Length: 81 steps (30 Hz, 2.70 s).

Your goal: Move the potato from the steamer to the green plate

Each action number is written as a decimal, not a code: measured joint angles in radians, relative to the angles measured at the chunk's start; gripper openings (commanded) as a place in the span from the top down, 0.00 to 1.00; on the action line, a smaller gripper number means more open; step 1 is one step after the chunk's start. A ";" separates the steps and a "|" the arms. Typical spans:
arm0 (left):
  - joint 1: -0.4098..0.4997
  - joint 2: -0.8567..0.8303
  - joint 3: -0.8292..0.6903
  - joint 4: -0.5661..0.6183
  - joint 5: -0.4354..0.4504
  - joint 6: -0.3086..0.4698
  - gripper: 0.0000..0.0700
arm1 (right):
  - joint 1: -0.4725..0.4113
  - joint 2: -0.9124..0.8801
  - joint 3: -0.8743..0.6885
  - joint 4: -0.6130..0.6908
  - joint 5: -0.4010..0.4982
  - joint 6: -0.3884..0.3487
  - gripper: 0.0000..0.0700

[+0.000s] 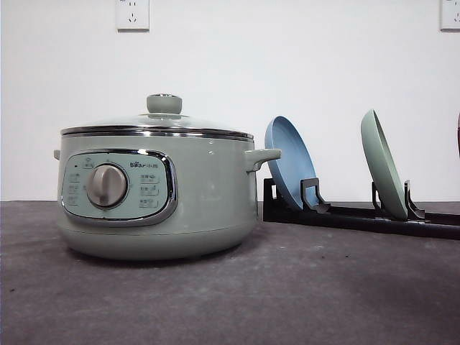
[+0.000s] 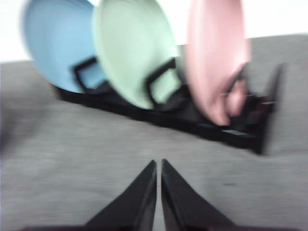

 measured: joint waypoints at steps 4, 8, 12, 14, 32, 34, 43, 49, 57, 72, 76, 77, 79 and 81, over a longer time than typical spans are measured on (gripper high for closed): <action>0.000 0.010 0.008 -0.012 0.000 -0.067 1.00 | 0.003 0.000 0.019 -0.017 -0.018 0.083 0.99; 0.000 0.053 0.083 -0.026 0.000 -0.139 1.00 | 0.003 0.000 0.093 -0.019 -0.018 0.157 0.99; 0.000 0.131 0.201 -0.016 0.000 -0.186 1.00 | 0.003 0.017 0.201 -0.071 -0.025 0.223 0.99; 0.000 0.189 0.263 -0.026 0.005 -0.204 1.00 | 0.003 0.040 0.257 -0.125 -0.037 0.237 0.99; -0.106 0.673 0.898 -0.288 0.230 -0.128 1.00 | 0.006 0.415 0.821 -0.306 -0.323 0.162 0.99; -0.120 0.698 0.944 -0.329 0.264 -0.113 1.00 | 0.016 0.438 0.858 -0.318 -0.338 0.132 0.99; -0.196 0.842 1.141 -0.552 0.371 0.024 1.00 | 0.070 0.525 0.953 -0.438 -0.410 0.013 0.99; -0.252 0.891 1.160 -0.569 0.482 0.131 1.00 | 0.103 0.637 1.012 -0.576 -0.493 -0.069 0.99; -0.284 0.927 1.160 -0.572 0.491 0.196 0.99 | 0.141 0.726 1.031 -0.632 -0.490 -0.117 0.99; -0.284 0.928 1.160 -0.572 0.492 0.200 0.02 | 0.143 0.721 1.031 -0.632 -0.488 -0.127 0.02; -0.284 0.928 1.160 -0.572 0.492 0.204 0.02 | 0.143 0.721 1.031 -0.632 -0.488 -0.127 0.02; -0.284 0.928 1.160 -0.572 0.492 0.205 0.02 | 0.143 0.721 1.031 -0.632 -0.488 -0.127 0.02; -0.284 0.929 1.160 -0.572 0.492 0.206 0.03 | 0.143 0.721 1.031 -0.632 -0.488 -0.126 0.02; -0.284 0.930 1.160 -0.572 0.492 0.207 0.03 | 0.143 0.722 1.031 -0.627 -0.488 -0.119 0.02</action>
